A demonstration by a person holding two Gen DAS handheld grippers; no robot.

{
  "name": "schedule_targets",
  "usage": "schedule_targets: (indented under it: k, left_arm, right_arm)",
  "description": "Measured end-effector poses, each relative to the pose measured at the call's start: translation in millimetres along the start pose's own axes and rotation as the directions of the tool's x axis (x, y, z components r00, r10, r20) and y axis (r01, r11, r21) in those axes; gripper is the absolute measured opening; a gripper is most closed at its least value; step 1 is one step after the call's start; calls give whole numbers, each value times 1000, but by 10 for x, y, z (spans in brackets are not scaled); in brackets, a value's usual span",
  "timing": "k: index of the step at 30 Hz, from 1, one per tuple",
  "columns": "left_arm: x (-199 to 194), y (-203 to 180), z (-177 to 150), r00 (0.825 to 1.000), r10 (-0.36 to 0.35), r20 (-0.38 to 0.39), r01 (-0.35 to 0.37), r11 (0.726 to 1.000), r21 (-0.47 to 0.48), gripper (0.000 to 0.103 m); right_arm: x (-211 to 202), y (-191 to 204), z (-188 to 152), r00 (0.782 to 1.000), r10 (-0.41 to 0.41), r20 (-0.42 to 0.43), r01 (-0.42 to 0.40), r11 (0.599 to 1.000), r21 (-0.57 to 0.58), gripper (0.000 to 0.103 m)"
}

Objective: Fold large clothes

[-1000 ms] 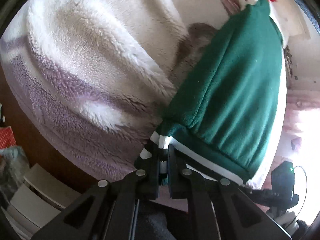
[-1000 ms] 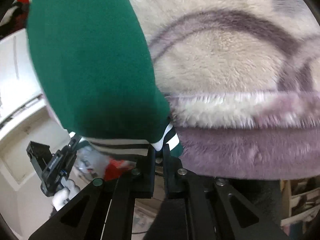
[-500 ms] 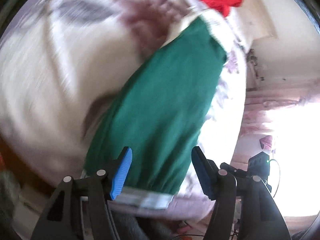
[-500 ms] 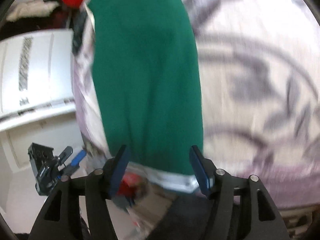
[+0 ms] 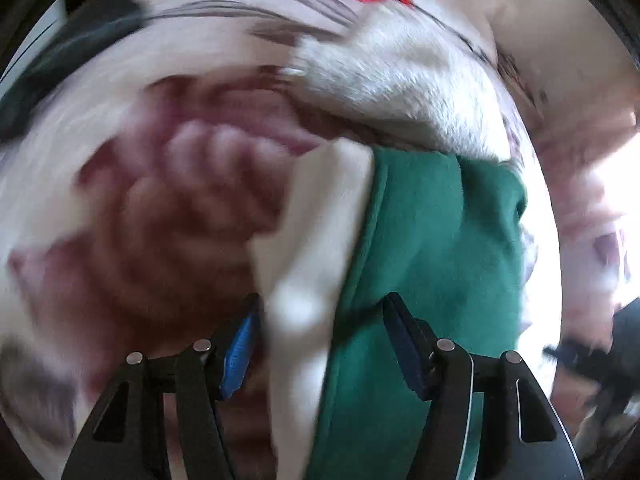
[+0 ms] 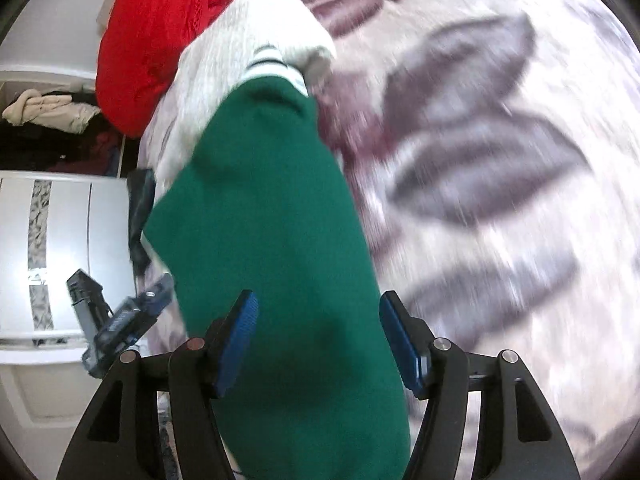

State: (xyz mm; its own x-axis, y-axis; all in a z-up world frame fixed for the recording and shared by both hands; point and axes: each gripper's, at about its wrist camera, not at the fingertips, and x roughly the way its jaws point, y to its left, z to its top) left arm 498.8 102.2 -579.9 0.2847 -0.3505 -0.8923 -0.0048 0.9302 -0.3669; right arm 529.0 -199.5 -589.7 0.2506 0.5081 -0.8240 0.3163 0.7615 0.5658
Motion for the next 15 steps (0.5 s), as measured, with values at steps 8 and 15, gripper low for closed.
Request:
schedule_targets:
  k: [8,15]
  left_arm:
    - [-118,425,34,783,-602,158,623,755,-206,4]
    - [748,1251,-257,785,-613,91,561,641,-524,6]
  right_arm:
    - [670,215,776,1000,-13,8,14,999,-32,65]
    - [774,264,1060,999,31,11,-30,999,-15,65]
